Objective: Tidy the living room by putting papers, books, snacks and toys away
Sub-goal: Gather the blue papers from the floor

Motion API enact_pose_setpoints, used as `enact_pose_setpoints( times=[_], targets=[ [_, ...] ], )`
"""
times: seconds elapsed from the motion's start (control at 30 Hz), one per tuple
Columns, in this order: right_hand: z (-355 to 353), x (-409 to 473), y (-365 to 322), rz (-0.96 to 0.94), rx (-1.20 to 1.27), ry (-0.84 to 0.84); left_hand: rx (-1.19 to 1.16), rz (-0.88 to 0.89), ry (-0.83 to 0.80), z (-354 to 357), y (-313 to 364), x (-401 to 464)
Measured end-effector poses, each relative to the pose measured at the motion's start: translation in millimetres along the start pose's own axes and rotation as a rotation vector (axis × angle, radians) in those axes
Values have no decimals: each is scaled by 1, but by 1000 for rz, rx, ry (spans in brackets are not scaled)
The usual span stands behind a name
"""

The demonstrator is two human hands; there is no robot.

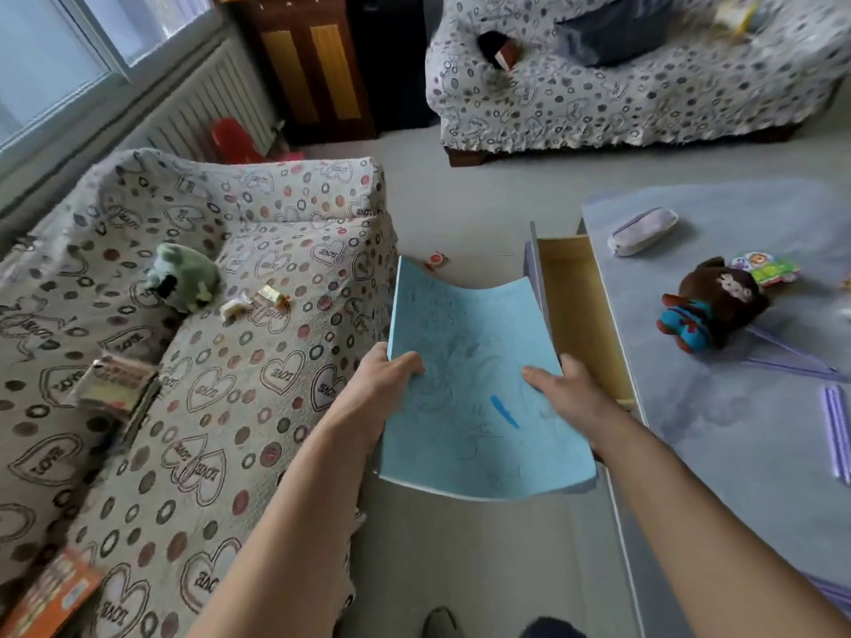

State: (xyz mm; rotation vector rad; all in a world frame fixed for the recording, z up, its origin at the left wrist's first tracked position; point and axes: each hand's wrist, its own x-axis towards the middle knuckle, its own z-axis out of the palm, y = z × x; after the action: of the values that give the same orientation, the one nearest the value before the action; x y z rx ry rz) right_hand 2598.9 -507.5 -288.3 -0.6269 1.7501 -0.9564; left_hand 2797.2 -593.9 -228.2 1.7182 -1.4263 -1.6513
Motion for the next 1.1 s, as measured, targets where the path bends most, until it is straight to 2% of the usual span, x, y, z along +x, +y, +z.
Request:
enact_pose_setpoints(
  times=[0.3, 0.53, 0.73, 0.9, 1.1],
  targets=[
    [-62, 128, -2, 151, -80, 129, 103, 5, -182, 89, 51, 154],
    [-125, 275, 19, 216, -168, 191, 202, -54, -189, 184, 77, 291],
    [-153, 379, 46, 316, -228, 164, 269, -93, -171, 247, 72, 387],
    [-162, 433, 70, 357, -195, 170, 360, -92, -136, 282, 62, 443],
    [-172, 474, 104, 350, -75, 202, 517, -32, -170, 326, 58, 499]
  ],
)
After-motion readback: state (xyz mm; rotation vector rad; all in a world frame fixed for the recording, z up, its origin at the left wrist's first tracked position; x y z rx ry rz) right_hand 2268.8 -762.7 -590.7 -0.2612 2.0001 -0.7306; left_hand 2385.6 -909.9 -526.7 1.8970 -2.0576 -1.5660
